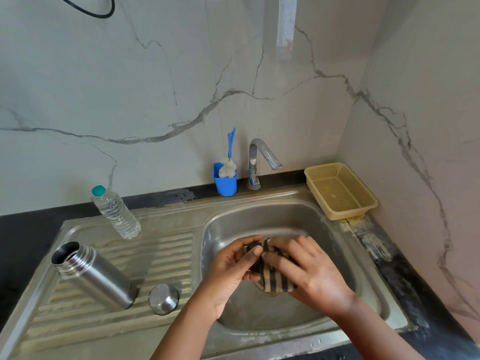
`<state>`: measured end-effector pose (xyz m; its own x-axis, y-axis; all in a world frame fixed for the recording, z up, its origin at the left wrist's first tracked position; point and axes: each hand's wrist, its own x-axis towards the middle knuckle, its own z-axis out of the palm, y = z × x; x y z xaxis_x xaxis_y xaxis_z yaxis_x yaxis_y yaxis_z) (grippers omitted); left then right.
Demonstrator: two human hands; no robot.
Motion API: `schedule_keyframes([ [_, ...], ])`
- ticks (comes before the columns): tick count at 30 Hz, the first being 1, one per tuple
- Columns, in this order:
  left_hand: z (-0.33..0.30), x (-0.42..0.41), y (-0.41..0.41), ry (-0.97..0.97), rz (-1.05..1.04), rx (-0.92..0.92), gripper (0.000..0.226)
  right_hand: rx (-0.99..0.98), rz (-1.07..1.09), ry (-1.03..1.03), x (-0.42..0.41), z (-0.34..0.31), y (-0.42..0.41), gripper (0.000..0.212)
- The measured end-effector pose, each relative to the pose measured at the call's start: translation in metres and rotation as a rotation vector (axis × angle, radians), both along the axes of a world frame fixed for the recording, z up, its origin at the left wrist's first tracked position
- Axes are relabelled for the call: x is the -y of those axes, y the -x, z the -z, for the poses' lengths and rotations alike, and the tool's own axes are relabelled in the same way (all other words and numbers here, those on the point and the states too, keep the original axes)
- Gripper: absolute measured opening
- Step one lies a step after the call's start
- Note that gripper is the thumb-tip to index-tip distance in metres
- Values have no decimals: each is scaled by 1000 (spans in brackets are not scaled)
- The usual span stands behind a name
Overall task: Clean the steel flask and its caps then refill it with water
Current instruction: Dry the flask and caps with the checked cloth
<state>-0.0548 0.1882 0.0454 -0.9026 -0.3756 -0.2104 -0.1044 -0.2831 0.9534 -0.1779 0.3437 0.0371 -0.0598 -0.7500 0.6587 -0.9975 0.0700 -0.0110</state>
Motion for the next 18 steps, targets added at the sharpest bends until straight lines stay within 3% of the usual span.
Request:
schedule_keyframes([
  [2, -2, 0, 2, 4, -33, -13, 40, -16, -1, -8, 1, 1, -1, 26],
  [3, -1, 1, 2, -9, -45, -26, 40, 116, -6, 20, 3, -1, -2, 27],
  [6, 0, 4, 1, -70, -13, -106, 42, 788, -20, 121, 6, -10, -7, 45],
  [8, -2, 6, -2, -36, 38, -151, 51, 1018, -19, 139, 6, -10, -7, 49],
  [11, -4, 5, -5, -70, 113, -107, 65, 740, -18, 169, 4, -6, -8, 48],
  [15, -7, 2, -3, 43, 44, 61, 56, 229, 16, 140, 6, -2, -6, 36],
  [16, -7, 3, -3, 26, 25, 38, 52, 170, 22, 106, 7, -2, -5, 32],
  [18, -6, 6, -5, 25, 6, -17, 46, 286, 12, 60, 7, -3, -4, 35],
])
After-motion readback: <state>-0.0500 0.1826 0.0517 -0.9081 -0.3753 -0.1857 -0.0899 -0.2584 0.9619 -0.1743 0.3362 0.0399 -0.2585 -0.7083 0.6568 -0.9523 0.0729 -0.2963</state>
